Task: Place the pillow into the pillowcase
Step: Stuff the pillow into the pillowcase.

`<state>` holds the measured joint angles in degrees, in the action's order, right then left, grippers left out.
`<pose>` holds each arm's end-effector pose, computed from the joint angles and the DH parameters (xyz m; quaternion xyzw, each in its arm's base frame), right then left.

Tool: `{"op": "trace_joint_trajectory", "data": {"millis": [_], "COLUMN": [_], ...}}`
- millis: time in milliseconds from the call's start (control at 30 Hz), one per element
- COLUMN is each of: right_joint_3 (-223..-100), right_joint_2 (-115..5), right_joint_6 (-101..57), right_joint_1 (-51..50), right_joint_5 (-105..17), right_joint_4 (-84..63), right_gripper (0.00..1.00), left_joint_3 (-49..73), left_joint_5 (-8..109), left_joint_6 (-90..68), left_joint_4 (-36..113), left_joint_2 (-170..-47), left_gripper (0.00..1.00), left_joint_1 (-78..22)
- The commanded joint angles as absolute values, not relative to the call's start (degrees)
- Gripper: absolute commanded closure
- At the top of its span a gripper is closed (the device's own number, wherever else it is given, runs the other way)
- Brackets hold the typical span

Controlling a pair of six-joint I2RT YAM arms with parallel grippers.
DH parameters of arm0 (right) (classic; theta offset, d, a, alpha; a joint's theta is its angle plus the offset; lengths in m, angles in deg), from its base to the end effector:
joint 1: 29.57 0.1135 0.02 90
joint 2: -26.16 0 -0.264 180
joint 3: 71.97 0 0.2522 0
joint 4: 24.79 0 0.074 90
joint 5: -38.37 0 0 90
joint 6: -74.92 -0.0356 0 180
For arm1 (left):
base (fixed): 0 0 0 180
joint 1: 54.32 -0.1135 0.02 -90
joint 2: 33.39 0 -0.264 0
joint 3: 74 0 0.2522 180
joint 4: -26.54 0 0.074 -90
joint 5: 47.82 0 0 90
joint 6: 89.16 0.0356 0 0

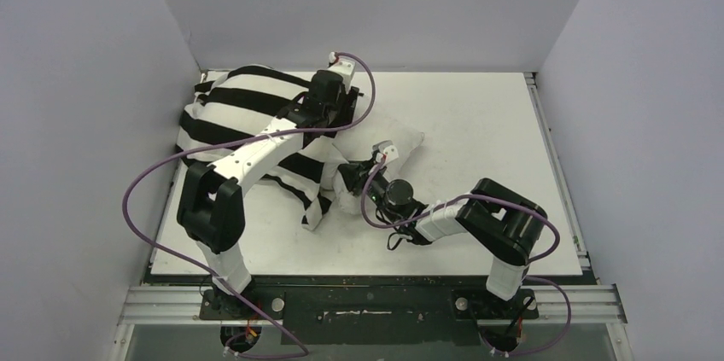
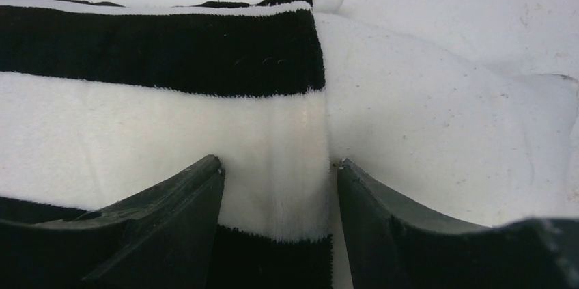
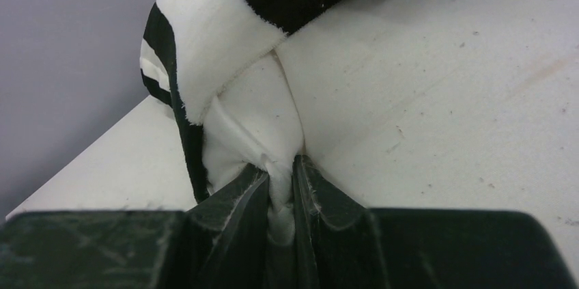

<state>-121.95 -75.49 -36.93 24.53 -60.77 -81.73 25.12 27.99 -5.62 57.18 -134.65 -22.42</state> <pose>0.2030 0.2708 0.1842 -0.1300 0.6616 0.4109 0.6136 0.3568 -0.2118 0.3042 0.1341 0.8628 -0.0537 0.4844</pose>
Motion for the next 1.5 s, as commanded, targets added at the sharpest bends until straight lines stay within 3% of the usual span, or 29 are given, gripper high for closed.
{"op": "trace_joint_trajectory", "data": {"millis": [0, 100, 133, 267, 333, 433, 567, 700, 867, 933, 1033, 1100, 1267, 1467], "right_joint_3": [-121.7, -121.4, -121.1, -119.4, -119.8, -120.0, -117.1, -110.4, -106.0, -101.9, -103.4, -105.1, -105.4, -107.4], "right_joint_2": [-72.7, -69.7, -67.6, -53.1, -42.4, -31.2, -20.2, -15.9, -24.8, -31.2, -42.8, -51.6, -68.3, -73.7], "right_joint_6": [-38.4, -40.9, -41.6, -44.9, -45.4, -47.2, -54.6, -60.2, -67.7, -71.6, -74.3, -77.2, -86.6, -87.0], "right_joint_1": [24.9, 24.5, 24.1, 20.0, 17.0, 12.5, 6.6, 1.6, 0.3, 0.8, 2.3, 3.0, 3.9, 4.3], "right_joint_5": [-61.1, -60.9, -60.0, -53.4, -50.7, -50.6, -57.5, -54.9, -48.4, -47.4, -49.5, -50.4, -55.2, -57.4], "right_joint_4": [-87.5, -83.0, -81.0, -60.4, -48.0, -31.9, -17.4, -20.8, -35.0, -53.1, -69.0, -78.6, -101.8, -103.9], "right_gripper": [0.86, 0.71, 0.63, 0.29, 0.18, 0.06, 0.0, 0.0, 0.03, 0.2, 0.56, 0.7, 0.8, 0.81], "left_joint_3": [27.5, 27.4, 27.6, 27.1, 27.5, 27.9, 28.0, 27.9, 23.9, 21.5, 19.8, 19.7, 20.3, 17.4], "left_joint_5": [26.8, 26.1, 27.4, 30.3, 31.6, 35.6, 38.8, 41.1, 50.6, 53.0, 54.6, 52.8, 51.4, 50.8], "left_joint_6": [-3.3, -2.5, -2.4, -0.9, -1.2, -4.9, -8.1, -10.6, -18.6, -22.9, -28.1, -28.4, -30.0, -33.4], "left_joint_4": [54.7, 53.5, 53.1, 50.7, 50.6, 50.3, 49.7, 48.7, 38.9, 34.2, 30.3, 29.5, 28.8, 25.0], "left_joint_2": [-135.5, -134.7, -133.9, -128.9, -126.8, -124.0, -122.0, -121.5, -120.8, -120.5, -121.3, -121.9, -124.0, -124.1], "left_gripper": [0.51, 0.94, 1.0, 1.0, 1.0, 1.0, 1.0, 1.0, 1.0, 1.0, 1.0, 1.0, 1.0, 1.0], "left_joint_1": [-22.1, -22.0, -21.7, -18.2, -16.6, -15.9, -14.9, -13.6, -12.8, -11.6, -8.3, -4.4, 1.7, 3.2]}}
